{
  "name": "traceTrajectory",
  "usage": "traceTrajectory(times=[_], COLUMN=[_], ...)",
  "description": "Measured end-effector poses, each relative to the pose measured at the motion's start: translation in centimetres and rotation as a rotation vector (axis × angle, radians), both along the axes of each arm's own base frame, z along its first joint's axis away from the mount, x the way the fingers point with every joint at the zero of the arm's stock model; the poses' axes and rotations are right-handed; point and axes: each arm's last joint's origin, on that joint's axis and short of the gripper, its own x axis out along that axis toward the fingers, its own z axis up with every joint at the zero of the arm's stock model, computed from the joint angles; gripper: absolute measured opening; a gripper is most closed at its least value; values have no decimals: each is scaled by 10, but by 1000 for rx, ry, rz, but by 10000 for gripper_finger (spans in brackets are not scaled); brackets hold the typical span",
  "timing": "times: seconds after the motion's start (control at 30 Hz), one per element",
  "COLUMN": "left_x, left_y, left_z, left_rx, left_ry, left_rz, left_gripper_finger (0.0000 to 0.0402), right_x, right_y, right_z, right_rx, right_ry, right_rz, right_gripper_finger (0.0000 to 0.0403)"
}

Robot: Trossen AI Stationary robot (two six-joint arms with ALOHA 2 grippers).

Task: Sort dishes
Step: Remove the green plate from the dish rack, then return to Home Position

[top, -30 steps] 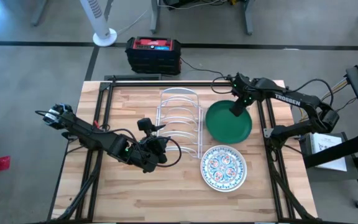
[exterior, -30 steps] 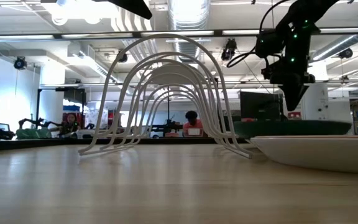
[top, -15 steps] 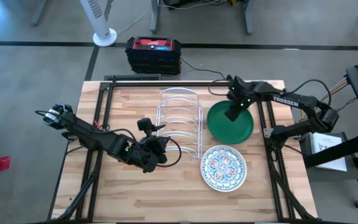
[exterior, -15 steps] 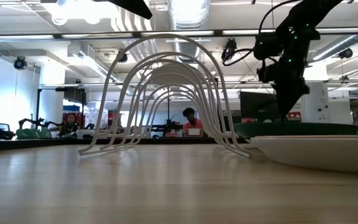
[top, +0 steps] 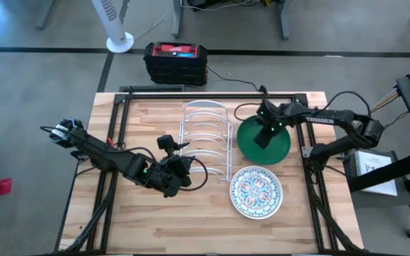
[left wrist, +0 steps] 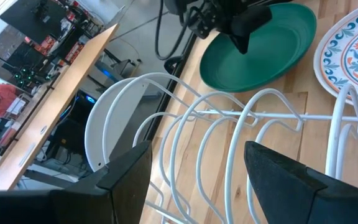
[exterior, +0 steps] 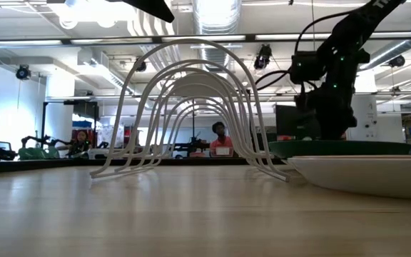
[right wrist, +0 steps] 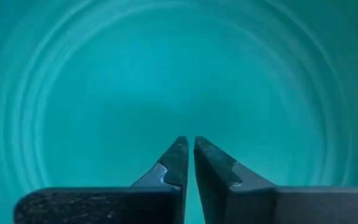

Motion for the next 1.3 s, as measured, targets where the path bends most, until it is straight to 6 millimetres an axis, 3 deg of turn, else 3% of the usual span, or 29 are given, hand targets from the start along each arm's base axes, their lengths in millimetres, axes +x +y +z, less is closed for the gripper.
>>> traceTrajectory(times=[0.5,0.73,0.93,1.03,1.2,1.3], left_x=[-1,9,42,48,31,4], left_y=[1,3,26,43,49,39], left_z=[-7,-6,1,6,12,24], left_rx=[7,20,51,73,31,-15], left_ry=[17,-42,-237,-288,-202,-226], left_rz=[2,-25,-378,-420,-408,-446], left_gripper_finger=[245,245,245,245,245,245], right_x=[-5,-15,-24,-25,-19,-29], right_y=[1,8,16,28,68,92], right_z=[-5,15,72,101,140,153], right_rx=[-30,-69,-228,-288,-330,-382], right_ry=[51,-2,-269,-502,-1059,-1219], right_rz=[-16,1,-4,96,540,661], right_gripper_finger=[7,7,7,7,7,7])
